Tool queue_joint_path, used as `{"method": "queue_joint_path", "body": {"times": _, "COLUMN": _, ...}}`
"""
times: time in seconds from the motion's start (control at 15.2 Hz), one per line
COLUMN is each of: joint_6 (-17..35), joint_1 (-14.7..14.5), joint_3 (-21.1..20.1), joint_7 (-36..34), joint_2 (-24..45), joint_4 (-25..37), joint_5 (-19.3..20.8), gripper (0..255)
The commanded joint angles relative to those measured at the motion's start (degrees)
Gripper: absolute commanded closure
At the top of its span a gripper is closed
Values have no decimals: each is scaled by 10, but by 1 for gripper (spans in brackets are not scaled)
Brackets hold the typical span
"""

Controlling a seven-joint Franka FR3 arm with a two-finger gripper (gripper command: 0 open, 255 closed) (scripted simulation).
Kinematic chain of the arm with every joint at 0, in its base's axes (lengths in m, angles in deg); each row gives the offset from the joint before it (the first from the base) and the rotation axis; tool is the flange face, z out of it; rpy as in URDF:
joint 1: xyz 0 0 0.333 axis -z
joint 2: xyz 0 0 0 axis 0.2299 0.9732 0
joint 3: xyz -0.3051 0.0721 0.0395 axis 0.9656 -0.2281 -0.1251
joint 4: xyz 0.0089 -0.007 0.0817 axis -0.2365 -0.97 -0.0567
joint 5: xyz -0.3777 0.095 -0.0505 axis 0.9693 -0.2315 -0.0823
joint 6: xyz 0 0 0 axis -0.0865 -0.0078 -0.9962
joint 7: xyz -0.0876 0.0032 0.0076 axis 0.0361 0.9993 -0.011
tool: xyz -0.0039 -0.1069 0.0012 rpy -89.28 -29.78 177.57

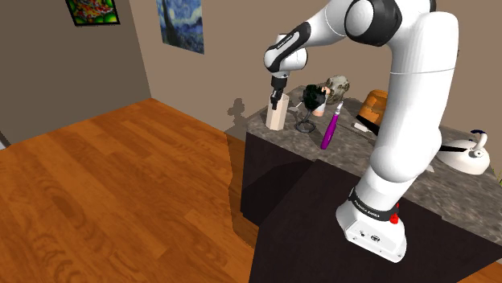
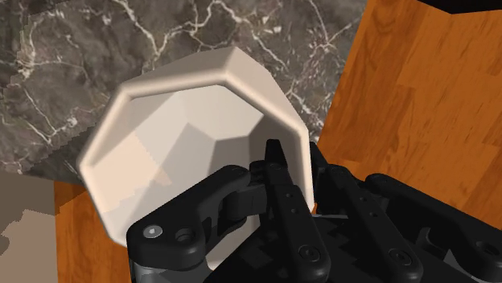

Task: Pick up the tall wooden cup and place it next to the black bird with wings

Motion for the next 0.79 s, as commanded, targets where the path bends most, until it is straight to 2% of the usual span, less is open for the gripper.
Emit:
{"method": "queue_joint_path", "body": {"times": 0.0, "joint_6": 0, "joint_1": 0, "joint_3": 0, "joint_7": 0, "joint_2": 0, "joint_4": 0, "joint_5": 0, "gripper": 255}}
{"method": "queue_joint_path", "body": {"times": 0.73, "joint_6": -72, "joint_1": -5, "joint_3": 6, "joint_7": -10, "joint_2": -44, "joint_4": 30, "joint_5": 16, "gripper": 255}}
